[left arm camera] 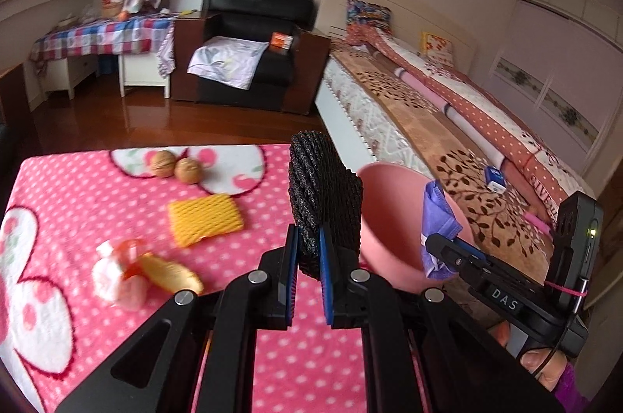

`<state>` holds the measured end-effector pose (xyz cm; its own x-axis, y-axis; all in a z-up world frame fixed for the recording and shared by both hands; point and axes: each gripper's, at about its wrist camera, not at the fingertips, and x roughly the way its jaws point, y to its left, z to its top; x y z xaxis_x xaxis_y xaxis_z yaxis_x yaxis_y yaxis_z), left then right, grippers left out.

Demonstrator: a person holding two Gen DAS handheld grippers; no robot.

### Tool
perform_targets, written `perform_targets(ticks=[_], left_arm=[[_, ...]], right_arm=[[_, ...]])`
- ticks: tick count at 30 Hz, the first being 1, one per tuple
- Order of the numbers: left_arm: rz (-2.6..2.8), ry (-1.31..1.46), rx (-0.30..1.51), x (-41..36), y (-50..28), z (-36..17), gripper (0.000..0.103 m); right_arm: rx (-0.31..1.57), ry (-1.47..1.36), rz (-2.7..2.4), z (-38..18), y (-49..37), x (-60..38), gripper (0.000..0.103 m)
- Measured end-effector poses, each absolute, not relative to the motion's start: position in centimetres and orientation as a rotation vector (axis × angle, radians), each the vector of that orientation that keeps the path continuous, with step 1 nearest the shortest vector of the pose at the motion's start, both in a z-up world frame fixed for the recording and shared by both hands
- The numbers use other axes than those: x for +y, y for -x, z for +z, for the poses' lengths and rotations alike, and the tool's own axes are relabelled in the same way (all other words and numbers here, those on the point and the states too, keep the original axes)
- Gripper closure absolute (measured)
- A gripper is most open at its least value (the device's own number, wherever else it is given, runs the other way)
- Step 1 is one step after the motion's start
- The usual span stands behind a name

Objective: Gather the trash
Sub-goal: 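Carry the black mesh pad and purple cloth bundle over the pink bucket, then open both tools to drop the mesh pad and cloth into the bucket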

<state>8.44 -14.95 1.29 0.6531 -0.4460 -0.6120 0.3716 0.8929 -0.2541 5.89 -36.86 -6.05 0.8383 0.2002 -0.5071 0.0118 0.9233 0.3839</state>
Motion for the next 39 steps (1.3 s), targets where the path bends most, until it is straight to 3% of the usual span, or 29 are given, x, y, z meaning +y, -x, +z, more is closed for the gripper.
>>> perform_targets(ticks=[21, 33, 36, 39], left_arm=[[-0.566, -0.007, 0.782, -25.8, -11.4, -1.2, 0.094], [-0.562, -0.033, 0.825, -27.9, -12.3, -3.1, 0.093], [-0.571, -0.035, 0.822, -28.0, -12.2, -3.1, 0.087], [-0.576, -0.031, 0.82, -27.9, -12.0, -3.0, 0.072]], right_arm=[[0.569, -0.476, -0.031, -8.5, -6.9, -42.9, 0.067], [0.573, -0.507, -0.055, -9.3, -7.0, -44.1, 0.067], [0.577, -0.511, -0.059, -9.4, -7.0, -44.0, 0.067], [0.585, -0.521, -0.063, -9.5, -7.0, -44.0, 0.066]])
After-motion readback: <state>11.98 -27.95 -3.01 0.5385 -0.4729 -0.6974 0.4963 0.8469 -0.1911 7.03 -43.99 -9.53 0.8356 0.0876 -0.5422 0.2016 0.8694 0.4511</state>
